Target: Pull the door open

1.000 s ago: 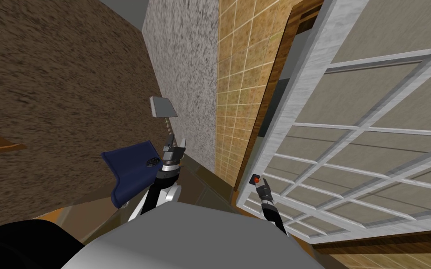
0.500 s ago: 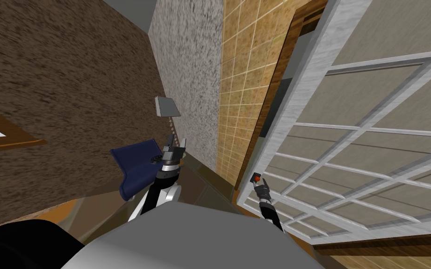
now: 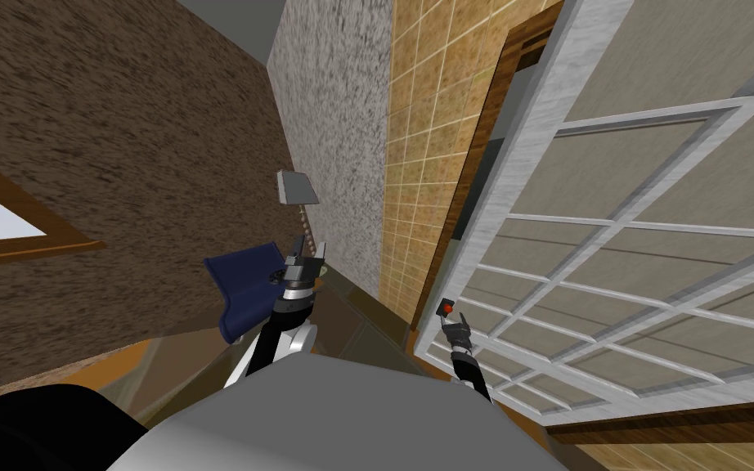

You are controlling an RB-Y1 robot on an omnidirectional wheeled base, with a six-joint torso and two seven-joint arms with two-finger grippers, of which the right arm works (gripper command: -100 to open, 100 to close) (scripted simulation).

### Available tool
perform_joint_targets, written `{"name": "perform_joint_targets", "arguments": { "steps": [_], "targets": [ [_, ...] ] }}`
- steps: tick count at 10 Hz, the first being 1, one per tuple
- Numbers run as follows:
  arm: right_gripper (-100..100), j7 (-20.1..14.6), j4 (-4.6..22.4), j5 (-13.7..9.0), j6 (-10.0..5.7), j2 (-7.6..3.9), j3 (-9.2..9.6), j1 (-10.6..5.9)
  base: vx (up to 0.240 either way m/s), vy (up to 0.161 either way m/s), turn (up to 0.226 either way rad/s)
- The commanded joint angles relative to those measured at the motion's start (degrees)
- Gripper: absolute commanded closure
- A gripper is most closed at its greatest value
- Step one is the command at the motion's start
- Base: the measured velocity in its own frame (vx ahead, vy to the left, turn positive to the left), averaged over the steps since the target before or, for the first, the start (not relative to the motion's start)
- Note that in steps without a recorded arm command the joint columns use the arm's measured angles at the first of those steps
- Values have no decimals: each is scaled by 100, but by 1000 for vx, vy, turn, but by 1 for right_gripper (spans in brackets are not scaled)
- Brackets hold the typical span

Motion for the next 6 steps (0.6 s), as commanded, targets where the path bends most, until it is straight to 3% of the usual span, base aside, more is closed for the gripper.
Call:
{"name": "perform_joint_targets", "arguments": {
  "steps": [1,6],
  "targets": [
    [-100,-286,-35,-127,12,26,48,-7,-54,-7,42],
    [-100,-992,-85,-465,19,101,179,-51,-57,-7,36]
  ]
}}
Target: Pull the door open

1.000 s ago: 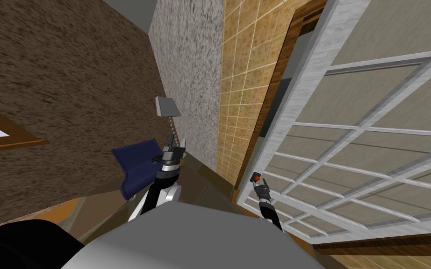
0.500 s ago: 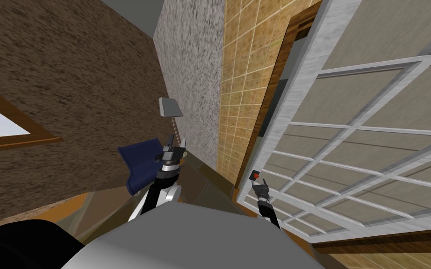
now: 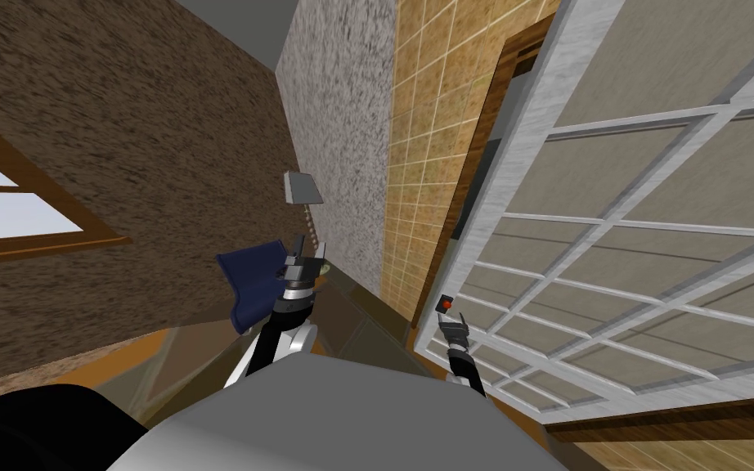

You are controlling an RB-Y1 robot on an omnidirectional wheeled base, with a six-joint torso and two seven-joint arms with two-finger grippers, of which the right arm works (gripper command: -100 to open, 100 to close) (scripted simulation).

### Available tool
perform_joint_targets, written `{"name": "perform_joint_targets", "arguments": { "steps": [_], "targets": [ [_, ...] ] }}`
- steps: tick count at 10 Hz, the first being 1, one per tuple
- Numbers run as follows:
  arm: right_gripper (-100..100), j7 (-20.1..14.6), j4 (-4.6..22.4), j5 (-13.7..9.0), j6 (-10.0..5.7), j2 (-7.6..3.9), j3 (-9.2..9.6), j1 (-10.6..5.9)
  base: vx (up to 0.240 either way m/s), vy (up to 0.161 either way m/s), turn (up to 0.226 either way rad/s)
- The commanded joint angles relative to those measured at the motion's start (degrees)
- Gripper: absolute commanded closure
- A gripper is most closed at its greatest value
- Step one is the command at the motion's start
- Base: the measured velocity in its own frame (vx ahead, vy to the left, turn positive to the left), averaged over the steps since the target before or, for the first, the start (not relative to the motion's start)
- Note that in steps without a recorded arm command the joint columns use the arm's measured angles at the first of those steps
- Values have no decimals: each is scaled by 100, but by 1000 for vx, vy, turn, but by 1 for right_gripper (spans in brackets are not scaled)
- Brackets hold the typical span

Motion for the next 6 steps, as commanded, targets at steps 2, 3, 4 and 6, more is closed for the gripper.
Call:
{"name": "perform_joint_targets", "arguments": {
  "steps": [2,3,4,6],
  "targets": [
    [-100,-391,-27,-170,3,38,66,-21,-70,-16,41],
    [-100,-591,-43,-282,6,63,109,-35,-52,-21,31],
    [-100,-629,-43,-282,6,63,109,-35,-44,-15,24],
    [-100,-1009,-75,-498,10,111,193,-63,-63,-12,51]
  ]
}}
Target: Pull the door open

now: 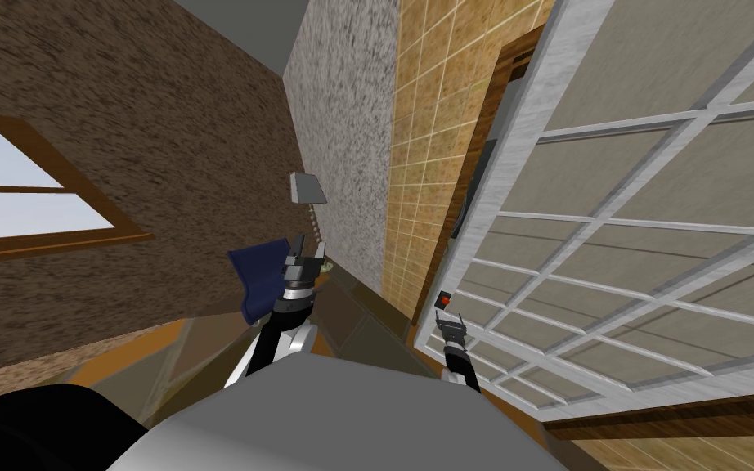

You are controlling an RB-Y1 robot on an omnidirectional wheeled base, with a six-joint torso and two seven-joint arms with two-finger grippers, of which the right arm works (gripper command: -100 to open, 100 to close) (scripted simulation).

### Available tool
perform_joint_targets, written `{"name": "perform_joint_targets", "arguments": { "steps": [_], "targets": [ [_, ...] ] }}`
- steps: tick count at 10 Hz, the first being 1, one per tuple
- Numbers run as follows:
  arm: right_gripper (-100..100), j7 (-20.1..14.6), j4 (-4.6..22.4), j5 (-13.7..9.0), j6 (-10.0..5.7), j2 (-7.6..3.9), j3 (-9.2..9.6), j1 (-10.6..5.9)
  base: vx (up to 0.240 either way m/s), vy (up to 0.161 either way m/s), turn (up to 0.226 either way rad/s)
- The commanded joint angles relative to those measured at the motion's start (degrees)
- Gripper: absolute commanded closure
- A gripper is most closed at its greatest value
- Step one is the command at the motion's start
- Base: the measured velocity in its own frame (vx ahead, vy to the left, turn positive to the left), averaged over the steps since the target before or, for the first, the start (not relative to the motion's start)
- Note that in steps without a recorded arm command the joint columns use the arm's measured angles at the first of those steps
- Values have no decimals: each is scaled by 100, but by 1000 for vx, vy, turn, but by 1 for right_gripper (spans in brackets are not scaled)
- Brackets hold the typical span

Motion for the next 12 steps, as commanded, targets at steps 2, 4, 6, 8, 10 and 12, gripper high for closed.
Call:
{"name": "perform_joint_targets", "arguments": {
  "steps": [2,4,6,8,10,12],
  "targets": [
    [-100,-416,-28,-170,8,39,64,-23,-66,-14,24],
    [-100,-680,-42,-267,10,61,102,-35,-49,-9,23],
    [-100,-907,-56,-361,12,82,138,-47,-62,-12,36],
    [-100,-1266,-80,-526,15,119,203,-68,-63,-16,31],
    [-100,-1504,-90,-595,17,134,229,-77,-43,-10,21],
    [-100,-1798,-106,-708,19,159,273,-92,-49,-13,30]
  ]
}}
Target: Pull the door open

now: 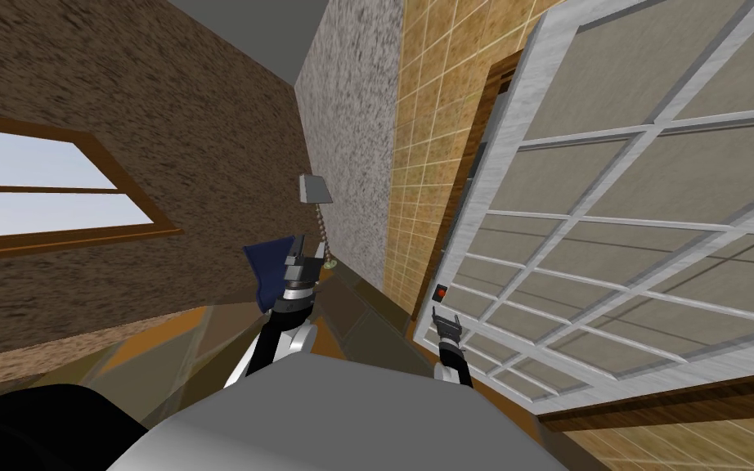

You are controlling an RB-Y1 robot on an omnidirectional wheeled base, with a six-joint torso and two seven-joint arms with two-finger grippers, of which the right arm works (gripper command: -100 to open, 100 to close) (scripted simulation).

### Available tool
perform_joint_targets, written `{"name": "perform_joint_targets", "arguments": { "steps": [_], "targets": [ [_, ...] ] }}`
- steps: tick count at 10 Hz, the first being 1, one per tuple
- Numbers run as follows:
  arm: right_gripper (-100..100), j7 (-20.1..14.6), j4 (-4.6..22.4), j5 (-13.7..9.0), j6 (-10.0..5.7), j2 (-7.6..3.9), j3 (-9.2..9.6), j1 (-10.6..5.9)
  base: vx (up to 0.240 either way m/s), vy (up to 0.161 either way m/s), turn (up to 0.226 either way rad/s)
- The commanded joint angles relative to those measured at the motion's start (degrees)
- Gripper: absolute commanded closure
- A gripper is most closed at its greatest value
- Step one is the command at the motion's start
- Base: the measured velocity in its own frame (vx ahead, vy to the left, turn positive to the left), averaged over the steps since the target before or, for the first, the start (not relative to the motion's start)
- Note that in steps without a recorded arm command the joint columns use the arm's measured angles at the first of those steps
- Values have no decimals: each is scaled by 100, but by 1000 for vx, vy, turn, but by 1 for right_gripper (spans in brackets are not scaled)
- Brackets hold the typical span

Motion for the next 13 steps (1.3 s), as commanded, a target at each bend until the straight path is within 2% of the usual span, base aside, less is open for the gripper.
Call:
{"name": "perform_joint_targets", "arguments": {
  "steps": [1,2,3,4,5,9,11,13],
  "targets": [
    [-100,-214,-32,-80,8,15,29,3,-43,-18,21],
    [-100,-334,-39,-127,9,25,48,-3,-43,-13,23],
    [-100,-251,-15,-95,-1,21,38,-8,-20,-5,4],
    [-100,-420,21,-131,-35,-110,25,52,99,-10,98],
    [-100,-463,32,-140,-45,-149,20,69,176,1,95],
    [-100,-854,137,-225,-139,-511,-22,231,214,-3,90],
    [-100,-1011,179,-258,-176,-657,-39,297,192,-38,74],
    [-100,-1011,179,-258,-176,-657,-39,297,68,-9,12]
  ]
}}
